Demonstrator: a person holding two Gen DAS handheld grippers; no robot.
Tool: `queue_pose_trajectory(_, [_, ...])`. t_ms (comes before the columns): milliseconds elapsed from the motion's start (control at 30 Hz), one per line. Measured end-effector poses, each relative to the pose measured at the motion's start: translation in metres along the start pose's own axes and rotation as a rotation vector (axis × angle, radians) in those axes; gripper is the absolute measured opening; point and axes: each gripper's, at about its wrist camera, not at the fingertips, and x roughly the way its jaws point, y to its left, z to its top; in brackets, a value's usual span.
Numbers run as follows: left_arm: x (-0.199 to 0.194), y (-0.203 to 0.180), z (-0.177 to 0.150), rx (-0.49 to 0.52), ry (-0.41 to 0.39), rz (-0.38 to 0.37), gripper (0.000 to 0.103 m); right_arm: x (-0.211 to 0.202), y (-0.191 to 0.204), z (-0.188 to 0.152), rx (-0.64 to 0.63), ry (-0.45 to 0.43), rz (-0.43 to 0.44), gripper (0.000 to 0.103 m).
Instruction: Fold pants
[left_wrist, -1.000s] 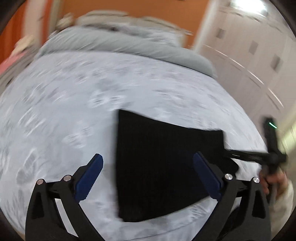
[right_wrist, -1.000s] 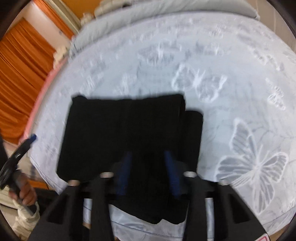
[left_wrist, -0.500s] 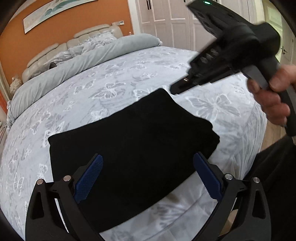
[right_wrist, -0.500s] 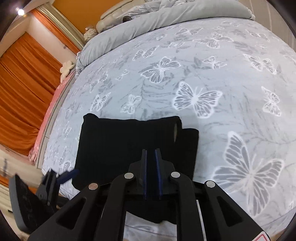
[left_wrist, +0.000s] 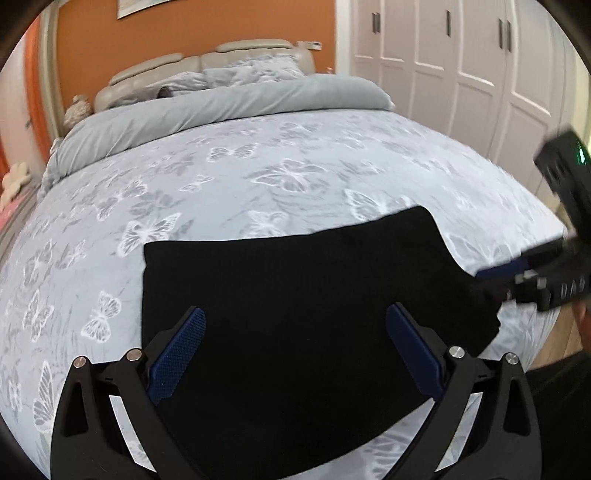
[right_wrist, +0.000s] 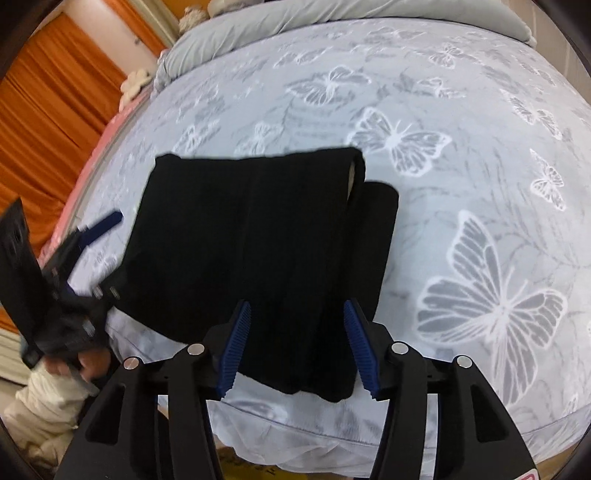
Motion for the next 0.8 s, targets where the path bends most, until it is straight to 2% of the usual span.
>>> queue_pose_trajectory(33, [-0.001, 0.006, 0.000, -0.028, -0.001, -0.009, 0.096, 0.002, 0.001, -0.001, -0.006, 0.001, -0.001, 0.045])
queue_pose_trajectory(67, [-0.003, 0.010, 0.000, -0.047, -0.004, -0.018, 0.096, 0.004, 0.001, -0.002, -0.008, 0.000, -0.002, 0.033])
queue_pose_trajectory(100, [-0.004, 0.013, 0.000, -0.061, -0.006, -0.029, 0.096, 0.006, 0.001, -0.002, -0.011, 0.009, 0.000, 0.018])
queue_pose_trajectory(200, [-0.006, 0.015, -0.002, -0.068, -0.005, -0.051, 0.096, -0.002, -0.002, 0.001, 0.018, -0.017, 0.046, 0.008])
queue_pose_trajectory(333, [-0.006, 0.001, -0.005, -0.017, -0.001, -0.088, 0.096, -0.024, -0.004, 0.011, 0.063, -0.091, 0.188, 0.007])
queue_pose_trajectory(433, [-0.004, -0.026, -0.010, 0.073, 0.004, -0.110, 0.098, -0.027, 0.000, 0.018, 0.078, -0.106, 0.256, 0.007])
queue_pose_trajectory(600, [0.006, -0.071, -0.016, 0.217, -0.009, -0.069, 0.098, -0.020, 0.007, 0.029, 0.104, -0.101, 0.308, 0.006])
queue_pose_trajectory(667, [0.017, -0.080, -0.014, 0.223, 0.005, -0.038, 0.098, -0.017, 0.011, 0.034, 0.106, -0.102, 0.318, 0.006])
queue_pose_trajectory(800, [0.035, -0.088, -0.007, 0.195, 0.063, -0.125, 0.091, -0.014, 0.018, 0.045, 0.114, -0.122, 0.344, 0.005])
